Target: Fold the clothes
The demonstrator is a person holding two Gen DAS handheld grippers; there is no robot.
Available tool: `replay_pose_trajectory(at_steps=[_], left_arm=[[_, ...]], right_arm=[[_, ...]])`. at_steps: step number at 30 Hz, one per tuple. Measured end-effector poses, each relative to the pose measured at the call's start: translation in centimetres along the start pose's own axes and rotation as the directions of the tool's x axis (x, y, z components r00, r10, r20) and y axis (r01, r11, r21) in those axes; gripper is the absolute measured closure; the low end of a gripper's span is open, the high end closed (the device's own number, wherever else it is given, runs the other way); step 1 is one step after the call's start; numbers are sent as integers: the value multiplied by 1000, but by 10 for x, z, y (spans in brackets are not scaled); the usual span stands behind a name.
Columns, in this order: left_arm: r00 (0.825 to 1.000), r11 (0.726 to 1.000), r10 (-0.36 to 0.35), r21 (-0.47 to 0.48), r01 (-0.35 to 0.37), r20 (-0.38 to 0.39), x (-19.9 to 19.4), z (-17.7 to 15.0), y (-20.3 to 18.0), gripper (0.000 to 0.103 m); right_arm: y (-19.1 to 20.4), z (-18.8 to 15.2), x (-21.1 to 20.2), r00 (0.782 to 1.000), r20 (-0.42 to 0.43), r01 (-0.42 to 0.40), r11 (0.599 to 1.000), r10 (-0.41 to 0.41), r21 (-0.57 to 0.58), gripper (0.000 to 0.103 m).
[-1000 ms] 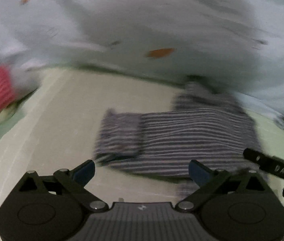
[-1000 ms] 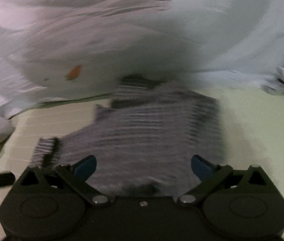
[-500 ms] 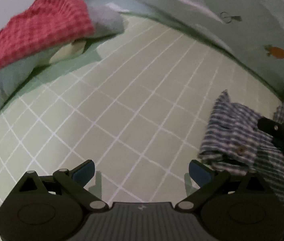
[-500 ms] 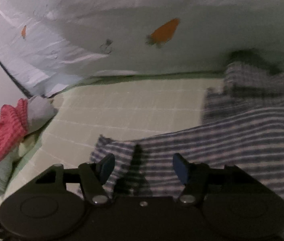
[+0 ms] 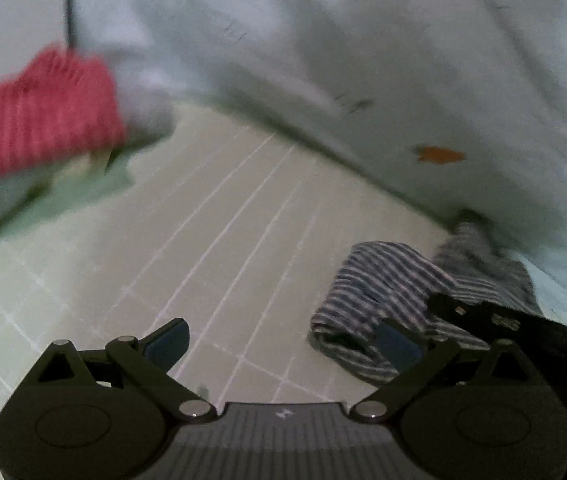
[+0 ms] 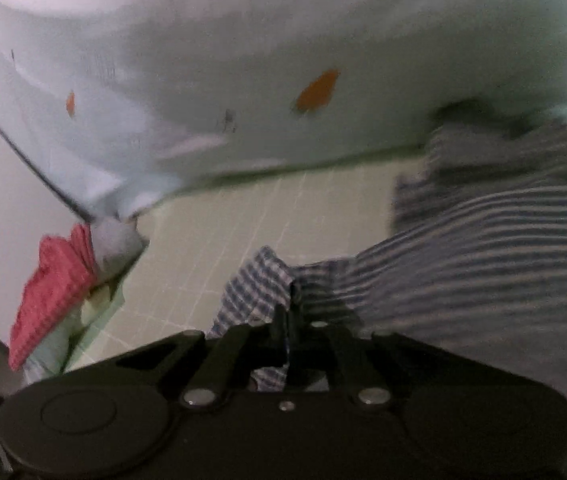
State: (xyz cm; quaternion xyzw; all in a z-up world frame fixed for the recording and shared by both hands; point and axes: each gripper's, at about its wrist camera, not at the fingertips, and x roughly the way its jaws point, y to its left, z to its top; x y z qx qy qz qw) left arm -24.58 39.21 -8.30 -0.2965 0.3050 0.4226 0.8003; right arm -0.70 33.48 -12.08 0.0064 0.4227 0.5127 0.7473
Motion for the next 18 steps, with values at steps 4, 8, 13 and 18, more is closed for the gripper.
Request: replay_pose_trajectory(at_steps=[4, 8, 13, 18], left_arm=[[995, 990, 12, 136, -25, 100, -43, -17, -28, 3], [992, 973, -93, 218, 72, 90, -72, -35, -47, 3], [986, 945, -153, 302, 124, 73, -99, -63, -64, 2], [983, 926, -181, 343, 159, 33, -113, -91, -70, 2]], right_arm=[[-21, -26, -76, 992, 89, 79, 993, -87, 90, 102], [-41, -66, -144, 975, 144, 137, 969, -169, 207, 102], [-47, -115, -199, 964, 151, 166, 939, -219, 302, 102], [-51, -157, -230, 957, 120, 204, 909, -263, 362, 102]])
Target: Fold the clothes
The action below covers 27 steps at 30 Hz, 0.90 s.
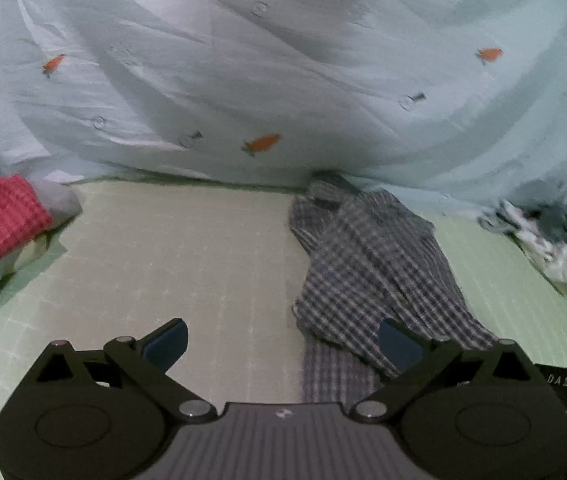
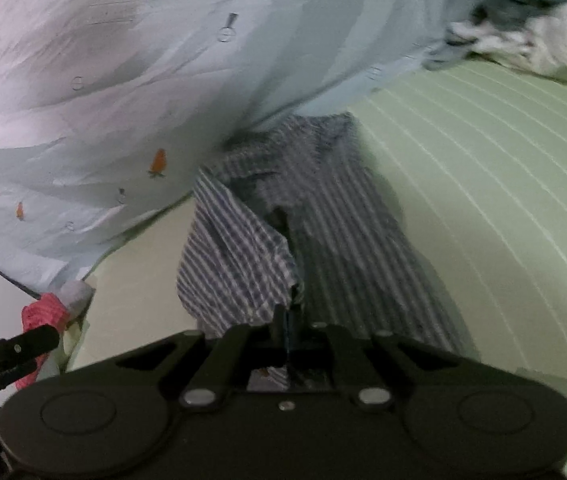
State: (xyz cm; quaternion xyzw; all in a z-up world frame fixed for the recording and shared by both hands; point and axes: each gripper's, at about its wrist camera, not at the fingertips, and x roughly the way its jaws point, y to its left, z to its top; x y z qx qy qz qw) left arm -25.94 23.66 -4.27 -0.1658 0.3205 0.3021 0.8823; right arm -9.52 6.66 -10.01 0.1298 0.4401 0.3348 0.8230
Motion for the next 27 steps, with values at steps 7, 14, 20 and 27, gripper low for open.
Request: replay_pose_trajectory(at_steps=[7, 14, 20, 27], left_arm=[[998, 1000, -11, -3, 11, -56, -10, -28, -9, 2], [996, 1000, -8, -5, 8, -93, -17, -47, -14, 2], [994, 1000, 10, 4, -10, -111, -25, -57, -14, 2], [992, 998, 60, 8, -60, -112, -39, -65, -7, 3]], right_arm=[[-19, -34, -36, 999, -39, 36, 998, -34, 55, 102], [-45, -60, -54, 994, -106, 52, 989, -38, 138, 102], [-60, -67, -39, 988, -152, 16, 965, 25, 261, 60], [-64, -70, -8, 978, -190, -21, 941, 90, 339, 52]])
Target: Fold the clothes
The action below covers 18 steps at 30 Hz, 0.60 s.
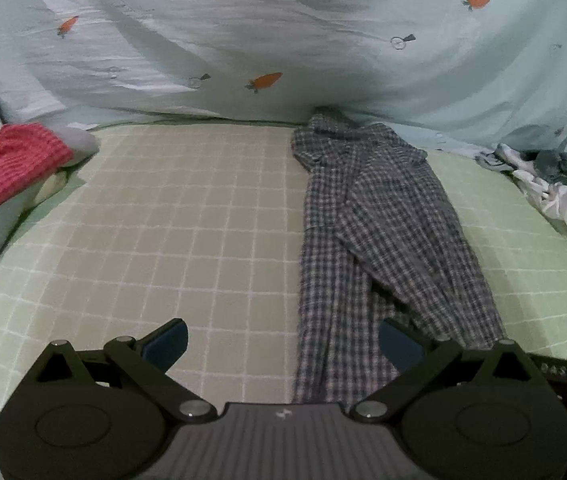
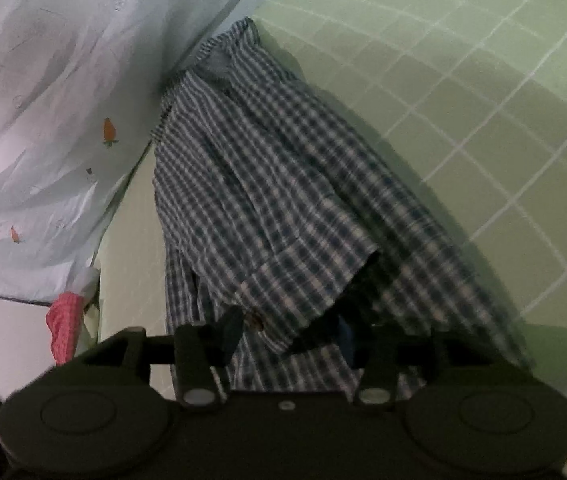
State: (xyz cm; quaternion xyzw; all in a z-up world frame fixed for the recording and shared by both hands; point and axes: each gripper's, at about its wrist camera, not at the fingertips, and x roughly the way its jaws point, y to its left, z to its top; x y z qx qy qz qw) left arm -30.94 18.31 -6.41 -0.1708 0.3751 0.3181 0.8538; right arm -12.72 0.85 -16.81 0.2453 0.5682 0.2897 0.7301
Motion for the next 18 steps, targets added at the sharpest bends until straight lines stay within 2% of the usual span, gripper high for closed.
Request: replay_pose_trajectory(at_steps=[1, 3, 4, 9, 13, 18], left_arm=[[1000, 1000, 10, -5, -10, -1, -1, -1, 2, 3], [1000, 1000, 23, -16, -23, -2, -2, -2, 7, 2], [1000, 999, 27, -21, -27, -4, -3, -3, 9, 2], [999, 999, 20, -46, -21, -27, 2, -5, 16, 2], [998, 997, -30, -67, 26, -62, 11, -8, 15, 3], [990, 996, -75, -55, 69, -117, 22, -22, 7, 3]], right_arm=[[0, 1, 4, 1000, -2, -7, 1000, 7, 10, 52], [1, 3, 7, 1000, -1, -29, 999, 29, 21, 71], [-1, 3, 5, 999, -4, -43, 999, 43, 32, 99], [-4, 1, -10, 997, -3, -73, 995, 73, 65, 99], [-11, -4, -29, 997, 20, -77, 993, 76, 91, 99], [-19, -19, -43, 995, -8, -93, 987, 94, 130, 99]])
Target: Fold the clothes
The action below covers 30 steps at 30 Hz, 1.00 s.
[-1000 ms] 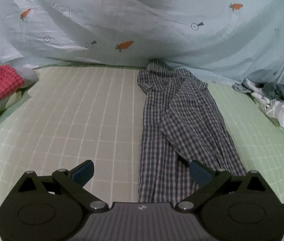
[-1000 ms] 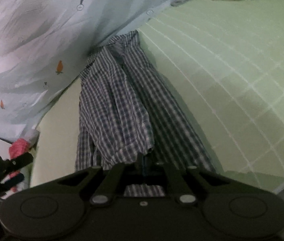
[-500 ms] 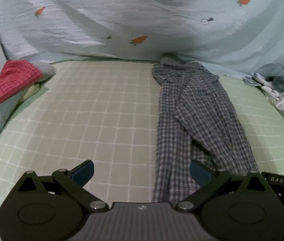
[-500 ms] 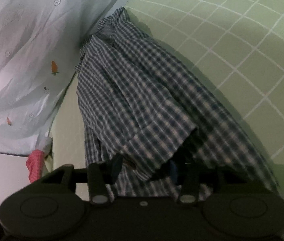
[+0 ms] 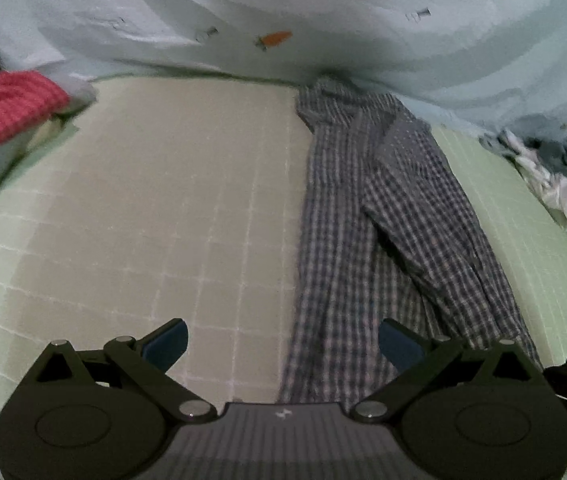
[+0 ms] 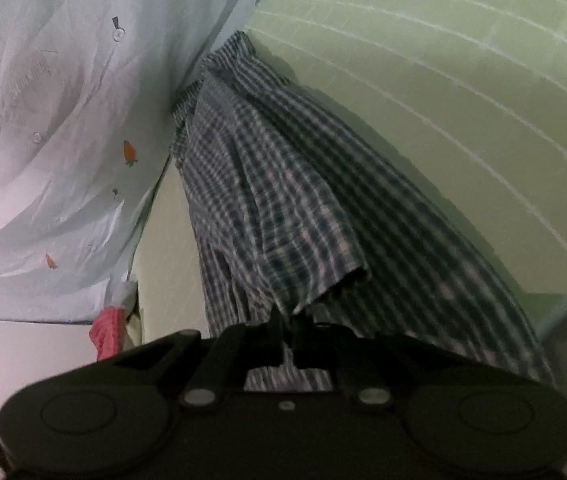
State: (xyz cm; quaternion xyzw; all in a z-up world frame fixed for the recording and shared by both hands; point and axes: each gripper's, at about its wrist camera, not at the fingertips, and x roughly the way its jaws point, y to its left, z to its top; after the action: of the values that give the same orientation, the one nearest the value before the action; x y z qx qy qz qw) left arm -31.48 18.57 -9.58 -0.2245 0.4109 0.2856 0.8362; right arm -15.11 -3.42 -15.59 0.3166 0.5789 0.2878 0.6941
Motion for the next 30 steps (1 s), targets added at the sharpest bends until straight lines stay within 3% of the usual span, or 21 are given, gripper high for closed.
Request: replay_pose_trajectory(at_steps=[8, 12, 14, 16, 18, 19, 23, 26, 30], left_arm=[[994, 999, -5, 32, 9, -108, 18, -29, -5, 4], [989, 999, 9, 43, -2, -150, 24, -38, -2, 7], [986, 999, 7, 48, 1, -166, 26, -41, -1, 10], [984, 998, -14, 50, 23, -180, 27, -43, -2, 18], [981, 997, -30, 57, 42, -192, 27, -46, -4, 23], [979, 997, -37, 62, 50, -198, 28, -47, -5, 27], [973, 993, -38, 102, 62, -226, 31, -54, -11, 37], [968, 990, -34, 124, 67, -250, 34, -61, -14, 42], [961, 991, -35, 119, 69, -273, 36, -66, -12, 42]], right_arm=[[-28, -17, 6, 993, -85, 87, 996, -86, 5, 99], [-9, -16, 4, 983, -92, 141, 976, -158, -167, 95], [6, -19, 0, 978, -67, 170, 944, -196, -284, 91], [20, -23, -5, 971, -20, 211, 890, -239, -404, 81], [30, -27, -11, 961, 35, 252, 820, -274, -513, 72], [34, -29, -15, 956, 62, 272, 782, -287, -561, 61], [33, -35, -20, 933, 143, 335, 647, -332, -685, 43], [28, -34, -14, 911, 173, 383, 617, -374, -688, 34], [15, -29, -12, 899, 173, 407, 628, -402, -663, 31]])
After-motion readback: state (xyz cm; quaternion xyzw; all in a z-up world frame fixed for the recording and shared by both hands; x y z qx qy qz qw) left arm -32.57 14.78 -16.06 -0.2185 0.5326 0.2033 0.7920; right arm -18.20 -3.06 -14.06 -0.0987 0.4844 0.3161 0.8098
